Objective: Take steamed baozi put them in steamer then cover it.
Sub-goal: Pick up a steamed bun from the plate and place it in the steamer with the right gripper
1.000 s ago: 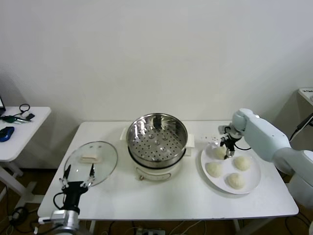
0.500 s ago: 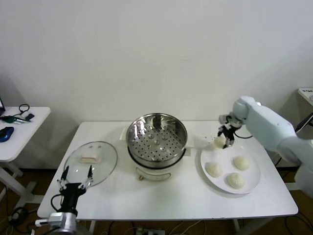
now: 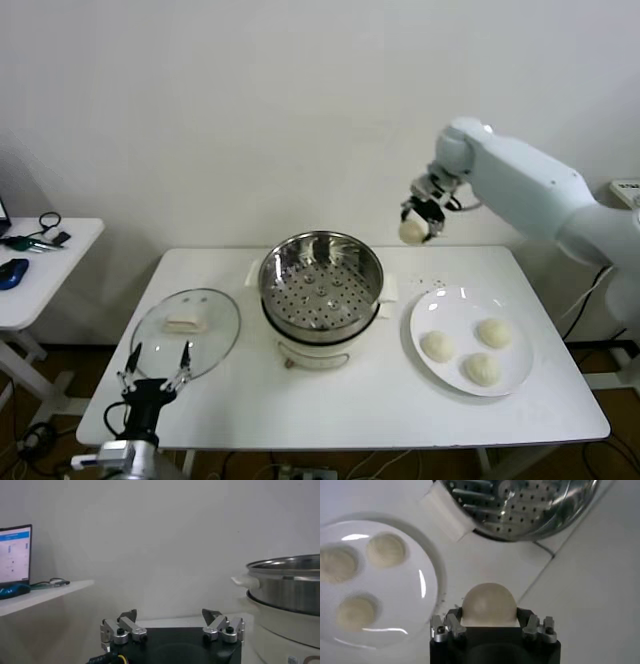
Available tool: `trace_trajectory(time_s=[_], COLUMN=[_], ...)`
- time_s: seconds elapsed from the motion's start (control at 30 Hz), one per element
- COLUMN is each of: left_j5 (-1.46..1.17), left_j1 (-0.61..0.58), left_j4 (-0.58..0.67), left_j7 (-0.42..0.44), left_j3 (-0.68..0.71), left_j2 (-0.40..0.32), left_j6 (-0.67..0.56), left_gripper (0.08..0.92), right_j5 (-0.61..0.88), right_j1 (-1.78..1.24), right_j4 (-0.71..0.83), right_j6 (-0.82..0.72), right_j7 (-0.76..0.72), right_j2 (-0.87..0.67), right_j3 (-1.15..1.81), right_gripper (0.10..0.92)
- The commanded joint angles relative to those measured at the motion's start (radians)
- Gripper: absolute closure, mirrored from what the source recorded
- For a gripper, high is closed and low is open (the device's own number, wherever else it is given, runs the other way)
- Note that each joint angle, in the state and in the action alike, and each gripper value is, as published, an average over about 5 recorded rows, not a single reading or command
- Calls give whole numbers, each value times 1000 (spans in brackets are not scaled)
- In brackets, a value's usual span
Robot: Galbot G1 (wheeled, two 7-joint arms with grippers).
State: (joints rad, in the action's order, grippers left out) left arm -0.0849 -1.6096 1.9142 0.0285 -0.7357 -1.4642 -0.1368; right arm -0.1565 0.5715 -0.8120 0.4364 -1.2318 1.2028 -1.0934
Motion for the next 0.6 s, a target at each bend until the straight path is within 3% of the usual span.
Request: trace_trajectory(time_s=[0.03, 0.3, 0.6], left_j5=[-13, -26, -20], left_j1=[-10, -18, -22], left_j4=[-1, 8, 18], left_j7=[-1, -3, -3], left_j3=[1, 4, 14], left_j2=[6, 21, 17], left_j6=[-1, 4, 4], left_gripper=[177, 177, 177], right_j5=[-194, -431, -591], right_j1=[60, -94, -198], right_j4=[-106, -185, -128], right_j6=[186, 249, 301], right_j7=[35, 83, 122], right_j2=[132, 185, 252], right_j3=[-8, 61, 103], right_gripper=[313, 313, 313])
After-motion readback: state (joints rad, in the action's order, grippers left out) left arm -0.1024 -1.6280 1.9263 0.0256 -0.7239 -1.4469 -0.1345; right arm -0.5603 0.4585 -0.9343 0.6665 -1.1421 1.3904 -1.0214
